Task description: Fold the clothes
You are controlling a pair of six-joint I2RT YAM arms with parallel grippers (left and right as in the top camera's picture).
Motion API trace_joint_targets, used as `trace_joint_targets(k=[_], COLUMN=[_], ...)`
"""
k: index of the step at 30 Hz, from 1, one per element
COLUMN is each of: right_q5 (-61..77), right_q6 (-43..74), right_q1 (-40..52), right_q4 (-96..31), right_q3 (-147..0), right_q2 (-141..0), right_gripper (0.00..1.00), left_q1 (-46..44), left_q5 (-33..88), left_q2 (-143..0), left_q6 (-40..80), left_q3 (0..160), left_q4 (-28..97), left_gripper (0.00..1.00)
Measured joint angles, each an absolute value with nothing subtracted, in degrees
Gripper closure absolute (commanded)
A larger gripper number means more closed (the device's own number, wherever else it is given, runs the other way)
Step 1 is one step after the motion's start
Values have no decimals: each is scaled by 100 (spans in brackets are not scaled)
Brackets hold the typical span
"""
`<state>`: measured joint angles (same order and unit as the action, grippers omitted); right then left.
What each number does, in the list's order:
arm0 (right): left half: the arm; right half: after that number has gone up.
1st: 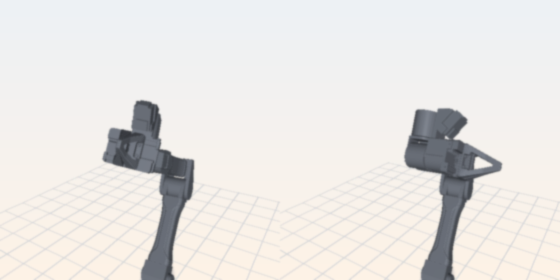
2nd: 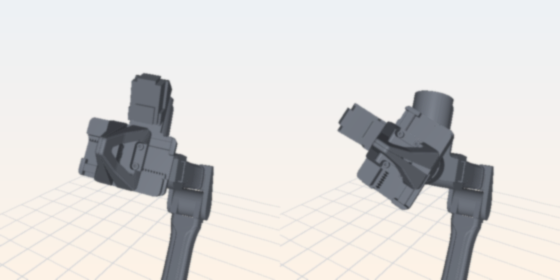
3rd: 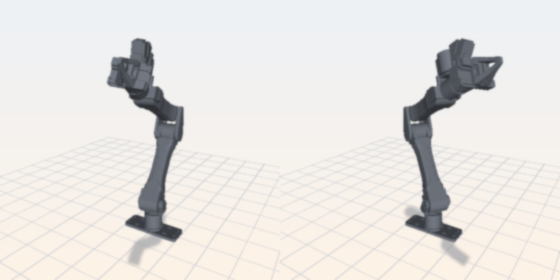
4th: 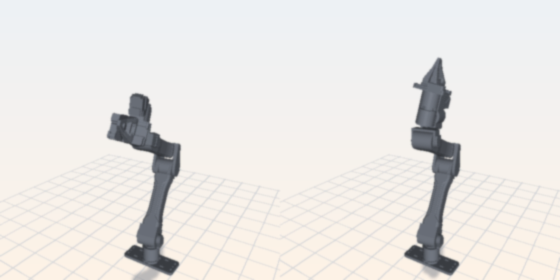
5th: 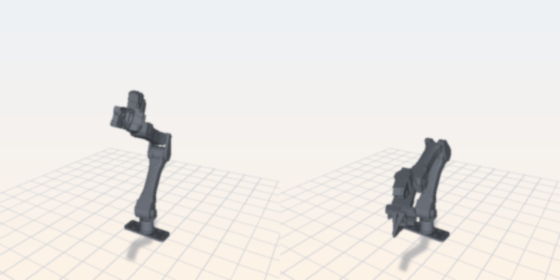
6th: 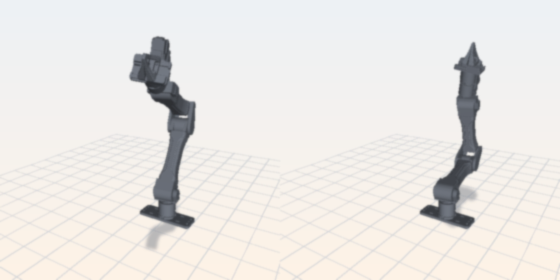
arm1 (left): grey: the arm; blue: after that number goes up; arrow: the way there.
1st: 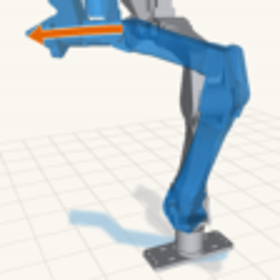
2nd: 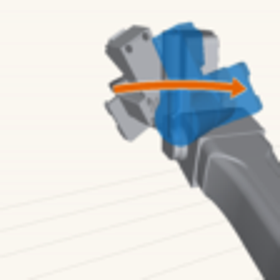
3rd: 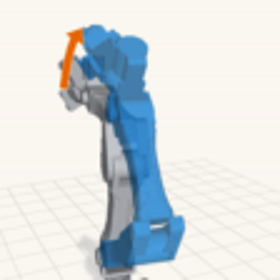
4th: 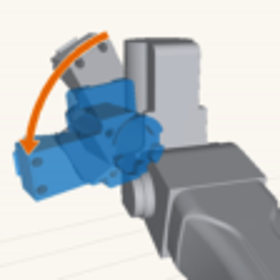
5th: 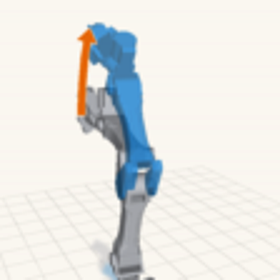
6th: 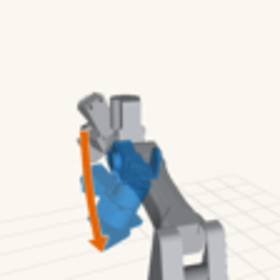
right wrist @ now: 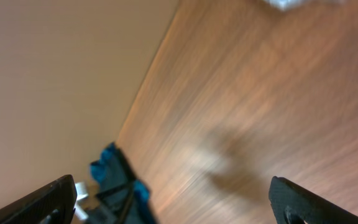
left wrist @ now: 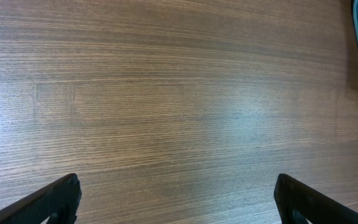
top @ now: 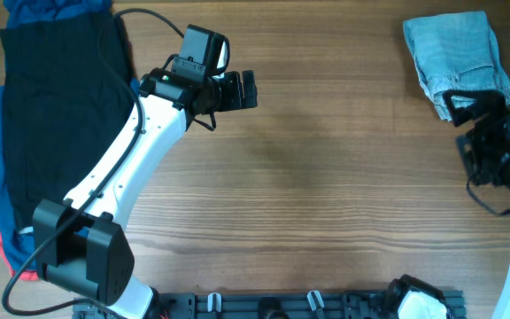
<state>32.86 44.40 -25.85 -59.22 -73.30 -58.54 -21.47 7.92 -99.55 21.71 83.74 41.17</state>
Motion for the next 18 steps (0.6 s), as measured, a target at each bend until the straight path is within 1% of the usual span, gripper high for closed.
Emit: trace_joint_targets(k=[2,4,7,11,15,18], right_q5=[3345,3319,3293,3299,3437,3452], right_q6=[4825,4947,4683,3441,1990,1221], right_q1=[-2571,-2480,-2126,-1959,-1872,-1793], right_q4=[-6254,-6460,-6466,-5717,-5360,-4921], right_q3=[-7330,-7330,-7330,-7328,-7325,-7264], right_q2=[-5791,-5793,-5789,-5791,-5791,-5760], right_gripper=[1,0,0,0,0,1], left_q1=[-2147,-2147,-2147,-2147,-2147,-2147], left_q5=[792,792,794,792,792,792], left_q2=[-9955,-9955,-9955,-9955,-9955,-9955], left_q6=[2171,2171,2171,2171,2171,2171], left_q3=[8374,8374,8374,8374,8374,8374], left_q4=[4112,4115,4115,4112,4115,4117], left_gripper=[0,0,0,0,0,0])
